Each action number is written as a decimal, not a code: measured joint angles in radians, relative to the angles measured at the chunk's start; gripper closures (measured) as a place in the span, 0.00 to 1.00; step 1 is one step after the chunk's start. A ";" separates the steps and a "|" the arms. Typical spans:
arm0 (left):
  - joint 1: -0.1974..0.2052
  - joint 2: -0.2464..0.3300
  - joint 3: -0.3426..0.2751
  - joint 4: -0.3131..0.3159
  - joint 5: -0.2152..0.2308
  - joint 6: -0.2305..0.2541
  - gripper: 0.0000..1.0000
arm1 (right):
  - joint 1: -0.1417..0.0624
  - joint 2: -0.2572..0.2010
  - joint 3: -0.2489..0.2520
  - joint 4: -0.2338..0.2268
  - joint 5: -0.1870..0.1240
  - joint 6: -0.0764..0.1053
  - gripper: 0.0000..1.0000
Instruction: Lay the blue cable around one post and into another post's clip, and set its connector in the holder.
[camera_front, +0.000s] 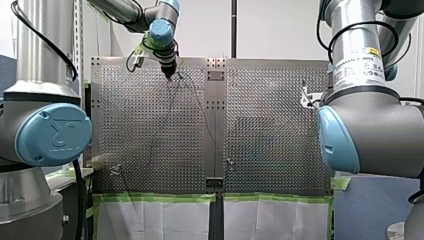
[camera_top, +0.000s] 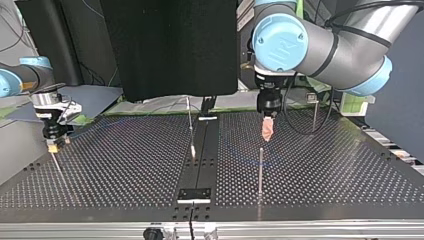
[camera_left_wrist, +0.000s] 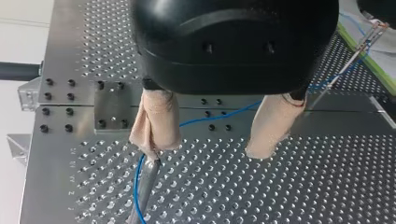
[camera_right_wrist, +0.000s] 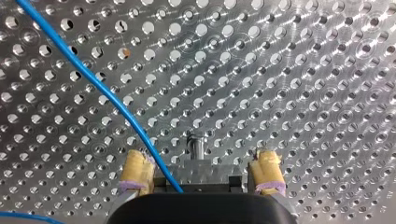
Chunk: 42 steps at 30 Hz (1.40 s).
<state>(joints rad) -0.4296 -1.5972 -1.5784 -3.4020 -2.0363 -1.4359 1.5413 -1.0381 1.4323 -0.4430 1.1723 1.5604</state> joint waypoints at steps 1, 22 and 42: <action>0.000 0.000 0.000 0.000 0.000 0.010 0.00 | 0.000 0.000 0.000 -0.001 0.000 0.001 0.01; 0.001 0.000 0.000 -0.002 0.003 0.210 0.00 | 0.001 0.000 0.000 0.001 0.001 -0.002 0.01; -0.005 0.046 -0.044 0.029 0.077 0.242 0.00 | 0.001 -0.001 0.000 0.004 0.001 -0.004 0.01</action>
<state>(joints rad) -0.4343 -1.5511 -1.6228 -3.3726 -1.9597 -1.1936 1.5427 -1.0390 1.4321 -0.4389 1.1735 1.5560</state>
